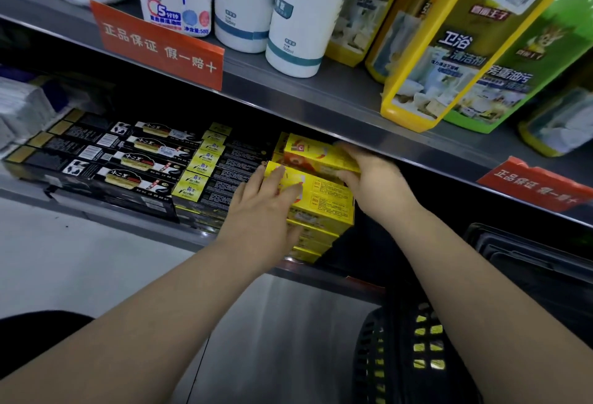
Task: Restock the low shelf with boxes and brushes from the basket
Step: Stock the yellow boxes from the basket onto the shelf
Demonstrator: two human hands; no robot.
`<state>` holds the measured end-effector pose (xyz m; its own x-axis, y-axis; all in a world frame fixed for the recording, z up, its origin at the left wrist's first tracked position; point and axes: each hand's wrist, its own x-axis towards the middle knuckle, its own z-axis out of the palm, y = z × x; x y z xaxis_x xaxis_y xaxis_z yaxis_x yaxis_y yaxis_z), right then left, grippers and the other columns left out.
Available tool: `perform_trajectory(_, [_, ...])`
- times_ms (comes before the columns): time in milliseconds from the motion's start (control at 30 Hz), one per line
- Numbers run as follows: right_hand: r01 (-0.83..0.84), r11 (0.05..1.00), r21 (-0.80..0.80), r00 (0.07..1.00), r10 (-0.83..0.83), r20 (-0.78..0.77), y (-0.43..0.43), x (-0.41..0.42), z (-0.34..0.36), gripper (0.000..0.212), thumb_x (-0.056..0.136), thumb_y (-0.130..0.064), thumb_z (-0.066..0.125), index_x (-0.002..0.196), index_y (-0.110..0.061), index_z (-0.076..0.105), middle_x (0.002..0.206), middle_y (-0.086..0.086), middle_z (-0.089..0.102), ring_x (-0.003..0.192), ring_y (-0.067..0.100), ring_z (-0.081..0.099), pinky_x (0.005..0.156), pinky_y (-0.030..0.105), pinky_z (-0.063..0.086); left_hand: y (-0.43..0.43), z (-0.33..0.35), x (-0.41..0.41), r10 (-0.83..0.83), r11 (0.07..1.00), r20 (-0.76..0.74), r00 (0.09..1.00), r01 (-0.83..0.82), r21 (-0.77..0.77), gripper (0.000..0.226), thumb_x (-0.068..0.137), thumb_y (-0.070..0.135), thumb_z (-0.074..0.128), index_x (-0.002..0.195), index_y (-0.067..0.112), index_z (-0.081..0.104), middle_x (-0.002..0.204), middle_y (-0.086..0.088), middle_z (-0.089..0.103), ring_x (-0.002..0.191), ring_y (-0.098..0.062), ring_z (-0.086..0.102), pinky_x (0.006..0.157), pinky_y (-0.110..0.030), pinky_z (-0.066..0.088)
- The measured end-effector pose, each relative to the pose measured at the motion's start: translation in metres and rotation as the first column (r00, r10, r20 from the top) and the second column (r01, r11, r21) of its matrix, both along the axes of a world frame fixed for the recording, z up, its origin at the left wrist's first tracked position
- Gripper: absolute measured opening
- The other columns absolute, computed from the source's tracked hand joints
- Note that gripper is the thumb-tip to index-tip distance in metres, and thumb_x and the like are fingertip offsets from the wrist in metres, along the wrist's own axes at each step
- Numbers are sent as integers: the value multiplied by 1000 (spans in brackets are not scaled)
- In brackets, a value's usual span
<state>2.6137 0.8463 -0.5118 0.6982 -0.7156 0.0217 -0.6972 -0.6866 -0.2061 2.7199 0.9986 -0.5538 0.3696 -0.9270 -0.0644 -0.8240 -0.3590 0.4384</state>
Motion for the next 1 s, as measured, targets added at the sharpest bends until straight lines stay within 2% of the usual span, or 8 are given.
perform_trajectory(100, [-14,963,269,999,24,-33,-13,13,-21,48,98,-31,45,144,-32,33,144,4,44,126,26,46,102,30,39,-2,-5,-2,1,997,-12,1000,-1,72,68,90,46,51,147,39,12,159,5,-3,146,-25,-6,116,-45,10])
perform_trajectory(233, [-69,922,382,997,81,-15,-18,16,-40,47,98,-38,41,144,-38,30,152,10,29,140,27,26,112,42,28,-3,-7,-2,11,999,15,1000,-12,49,68,91,48,49,147,38,12,159,5,0,145,-25,-3,116,-43,12])
perform_trajectory(367, [-72,920,385,996,87,-23,-23,13,-44,48,97,-42,41,143,-43,27,152,12,26,140,30,25,112,45,27,-2,-7,-2,-2,1000,35,999,1,30,67,91,47,48,147,38,12,159,5,1,145,-25,-1,116,-42,13])
perform_trajectory(567, [-55,928,367,997,71,-28,-22,12,-44,48,96,-46,40,142,-44,27,147,11,35,136,31,31,108,47,33,-2,-4,-1,-5,999,12,1000,4,44,67,92,45,49,147,38,12,159,6,0,145,-24,-3,116,-43,13])
perform_trajectory(733, [-71,925,374,997,66,25,-18,10,-42,49,96,-43,44,143,-39,31,148,12,34,138,29,29,110,46,32,-1,-1,-1,-9,998,-17,1000,10,63,67,92,46,49,147,38,12,159,6,-1,146,-24,-5,116,-42,10])
perform_trajectory(867, [-3,933,361,1000,1,7,-15,4,-32,55,95,-43,46,145,-31,29,147,10,36,134,28,35,108,41,35,-2,6,-4,-2,998,-19,1000,3,62,68,91,45,49,148,35,14,159,2,-1,146,-24,-4,117,-42,4])
perform_trajectory(933, [-1,932,363,1000,-10,28,-13,-9,-17,51,93,-37,53,141,-25,38,142,10,43,127,25,43,105,34,38,-4,14,-10,3,1000,-34,999,-3,7,67,91,43,50,148,30,17,159,-1,4,146,-23,-1,117,-40,4])
perform_trajectory(1000, [-49,932,360,998,31,54,-7,-33,3,37,91,-31,58,127,-25,52,133,6,50,120,20,48,101,30,39,-8,27,-22,-30,996,-82,996,23,-88,62,92,40,51,146,26,26,157,-2,15,144,-21,9,116,-34,9])
